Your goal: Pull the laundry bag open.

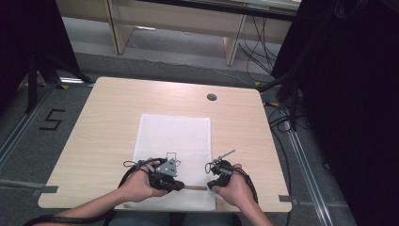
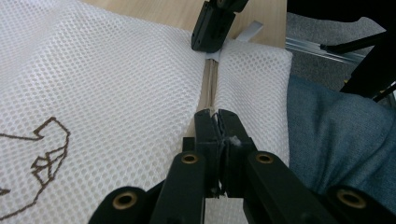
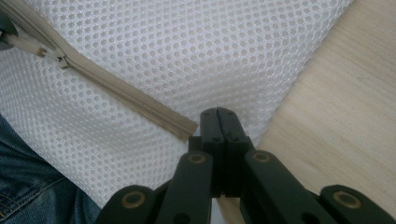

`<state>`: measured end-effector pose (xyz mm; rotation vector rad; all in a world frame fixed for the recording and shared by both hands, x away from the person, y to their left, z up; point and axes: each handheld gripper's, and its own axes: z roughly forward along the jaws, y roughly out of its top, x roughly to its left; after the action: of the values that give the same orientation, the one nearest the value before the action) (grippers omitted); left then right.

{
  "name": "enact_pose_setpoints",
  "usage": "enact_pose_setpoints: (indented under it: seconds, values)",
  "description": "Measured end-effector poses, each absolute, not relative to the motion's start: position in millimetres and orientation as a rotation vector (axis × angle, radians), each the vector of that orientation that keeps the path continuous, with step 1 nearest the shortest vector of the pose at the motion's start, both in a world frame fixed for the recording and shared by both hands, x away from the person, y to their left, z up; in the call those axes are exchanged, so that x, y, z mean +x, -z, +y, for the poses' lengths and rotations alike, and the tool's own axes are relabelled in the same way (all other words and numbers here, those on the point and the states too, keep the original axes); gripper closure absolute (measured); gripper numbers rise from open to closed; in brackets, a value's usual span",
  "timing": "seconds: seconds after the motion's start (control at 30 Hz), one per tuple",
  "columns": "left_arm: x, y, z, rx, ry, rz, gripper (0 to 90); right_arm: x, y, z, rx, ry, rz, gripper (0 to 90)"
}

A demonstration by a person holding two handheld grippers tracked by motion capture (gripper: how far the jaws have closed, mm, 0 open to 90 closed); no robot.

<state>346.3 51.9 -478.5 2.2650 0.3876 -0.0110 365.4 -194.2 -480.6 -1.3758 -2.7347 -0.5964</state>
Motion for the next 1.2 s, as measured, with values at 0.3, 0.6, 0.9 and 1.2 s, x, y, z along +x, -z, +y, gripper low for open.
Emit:
enact_pose_setpoints:
  seconds: [0.3, 0.6, 0.9, 1.2]
  values:
    - [347.0, 477.9, 59.0, 2.255, 0.010, 0.402, 87.4, 366.2, 480.5, -194.6, -1.381, 0.596, -2.720, 90.0]
    - [347.5, 477.3, 59.3, 2.264, 0.011, 0.387, 87.5, 365.5, 480.3, -194.1, -1.379, 0.591, -2.732, 90.0]
    - [347.6, 476.9, 64.2, 2.261, 0.024, 0.406, 87.5, 366.0, 481.2, -193.9, -1.375, 0.603, -2.732, 90.0]
    - [346.3, 474.6, 63.8, 2.249, 0.018, 0.409, 87.5, 365.6, 480.4, -193.9, -1.370, 0.591, -2.739, 90.0]
